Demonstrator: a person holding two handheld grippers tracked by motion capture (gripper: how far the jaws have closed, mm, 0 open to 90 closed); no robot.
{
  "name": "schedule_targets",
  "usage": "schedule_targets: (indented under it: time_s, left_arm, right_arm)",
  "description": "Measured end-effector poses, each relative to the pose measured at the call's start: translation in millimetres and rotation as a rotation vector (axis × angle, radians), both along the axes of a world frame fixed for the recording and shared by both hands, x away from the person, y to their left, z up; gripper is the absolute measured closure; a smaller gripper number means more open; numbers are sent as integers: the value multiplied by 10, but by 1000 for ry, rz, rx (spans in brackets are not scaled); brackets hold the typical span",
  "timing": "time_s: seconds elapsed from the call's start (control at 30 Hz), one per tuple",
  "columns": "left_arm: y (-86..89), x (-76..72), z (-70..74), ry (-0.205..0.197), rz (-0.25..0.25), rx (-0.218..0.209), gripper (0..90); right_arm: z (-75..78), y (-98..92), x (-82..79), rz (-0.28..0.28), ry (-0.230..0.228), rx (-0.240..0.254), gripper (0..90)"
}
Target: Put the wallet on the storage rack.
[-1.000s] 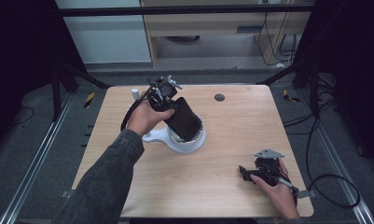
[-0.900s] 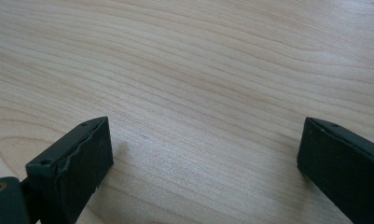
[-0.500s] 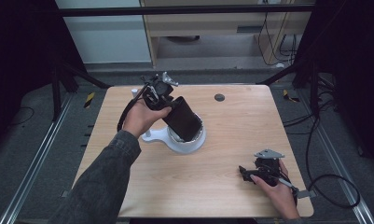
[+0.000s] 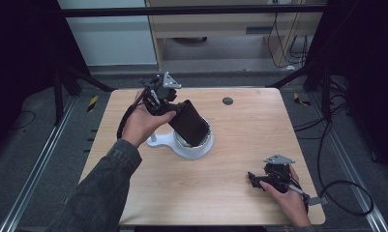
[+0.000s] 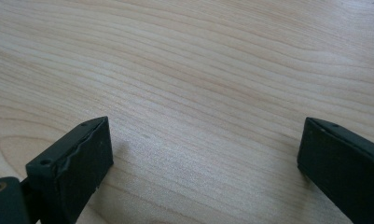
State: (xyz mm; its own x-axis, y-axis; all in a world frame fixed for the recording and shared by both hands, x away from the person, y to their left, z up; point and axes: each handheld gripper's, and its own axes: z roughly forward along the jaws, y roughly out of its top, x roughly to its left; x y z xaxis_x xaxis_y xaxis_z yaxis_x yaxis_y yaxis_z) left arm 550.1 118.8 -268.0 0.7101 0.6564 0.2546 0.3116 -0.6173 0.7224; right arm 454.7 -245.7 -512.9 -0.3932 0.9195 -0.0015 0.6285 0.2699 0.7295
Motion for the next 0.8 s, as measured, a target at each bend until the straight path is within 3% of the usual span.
schedule_targets:
  time_s: [0.13, 0.4, 0.63, 0.8]
  left_arm:
    - [10, -98, 30, -26, -15, -15, 432]
    - [-37, -180, 22, -23, -34, -19, 288]
    - [-90, -281, -57, -20, -59, -29, 127]
    - [-151, -384, -124, -35, -94, -36, 84]
  right_arm:
    - [0, 0, 0, 0, 0, 0, 36]
    - [0, 2, -2, 0, 0, 0, 36]
    - [0, 2, -2, 1, 0, 0, 35]
    - [0, 2, -4, 0, 0, -1, 35]
